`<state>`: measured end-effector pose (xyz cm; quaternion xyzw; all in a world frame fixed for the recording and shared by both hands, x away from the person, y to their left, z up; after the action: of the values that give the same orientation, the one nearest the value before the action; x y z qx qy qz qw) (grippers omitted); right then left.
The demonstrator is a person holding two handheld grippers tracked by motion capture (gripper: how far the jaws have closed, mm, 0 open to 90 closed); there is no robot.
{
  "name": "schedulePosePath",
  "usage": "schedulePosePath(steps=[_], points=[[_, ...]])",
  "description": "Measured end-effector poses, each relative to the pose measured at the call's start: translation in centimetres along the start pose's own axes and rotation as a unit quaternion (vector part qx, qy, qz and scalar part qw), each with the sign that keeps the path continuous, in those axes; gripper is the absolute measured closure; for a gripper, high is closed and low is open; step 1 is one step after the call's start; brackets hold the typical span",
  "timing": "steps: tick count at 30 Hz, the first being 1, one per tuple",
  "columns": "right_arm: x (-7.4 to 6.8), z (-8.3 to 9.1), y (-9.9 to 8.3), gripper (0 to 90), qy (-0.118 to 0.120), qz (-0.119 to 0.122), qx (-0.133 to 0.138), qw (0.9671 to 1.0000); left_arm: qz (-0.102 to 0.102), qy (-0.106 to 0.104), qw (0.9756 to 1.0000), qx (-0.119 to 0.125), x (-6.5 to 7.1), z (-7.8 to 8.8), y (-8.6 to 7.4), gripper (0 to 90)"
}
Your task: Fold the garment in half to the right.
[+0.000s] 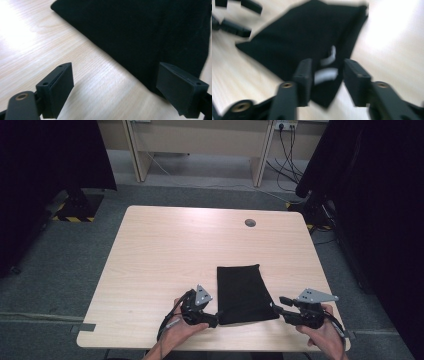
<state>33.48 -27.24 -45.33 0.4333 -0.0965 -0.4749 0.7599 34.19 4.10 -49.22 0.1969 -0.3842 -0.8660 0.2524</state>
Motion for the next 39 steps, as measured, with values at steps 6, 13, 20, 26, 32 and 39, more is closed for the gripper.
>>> schedulePosePath(steps=[6,13,20,26,32,39], points=[[-0.8,-3.1,1.0,38.8,0.015,0.013,-0.006,0.9998,0.006,0.009,0.9999,-0.002,-1.3,1.5,-1.4,11.6],[-1.3,-4.8,1.0,29.9,0.017,0.016,-0.024,0.9994,0.009,-0.001,0.9999,-0.011,-2.1,2.4,-2.3,10.4],[-1.8,-5.8,1.7,25.2,0.019,0.019,-0.019,0.9994,0.008,0.008,0.9995,-0.03,-2.8,2.8,-3.6,8.8],[-1.7,-7.4,1.9,23.1,0.017,0.023,-0.028,0.9992,0.015,0.008,0.9992,-0.035,-3.1,3.0,-4.5,5.1],[-1.5,-9.0,1.5,18.4,0.008,0.021,-0.047,0.9986,0.021,0.021,0.9988,-0.04,-3.7,3.3,-5.1,1.0],[-1.4,-9.7,1.3,17.7,0.011,0.019,-0.047,0.9986,0.011,0.029,0.9982,-0.05,-3.8,3.1,-5.1,0.0]])
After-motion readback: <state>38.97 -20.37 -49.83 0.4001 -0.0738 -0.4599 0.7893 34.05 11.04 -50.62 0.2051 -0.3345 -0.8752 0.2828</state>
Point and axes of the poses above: each handheld gripper's, and its own axes: z roughly backward along the jaws, y roughly out of its top, x roughly to its right, the point moved 3 cm from there along -z, roughly forward along the jaws, and after that the axes turned 15 degrees about -z, right-handed, at the moved point
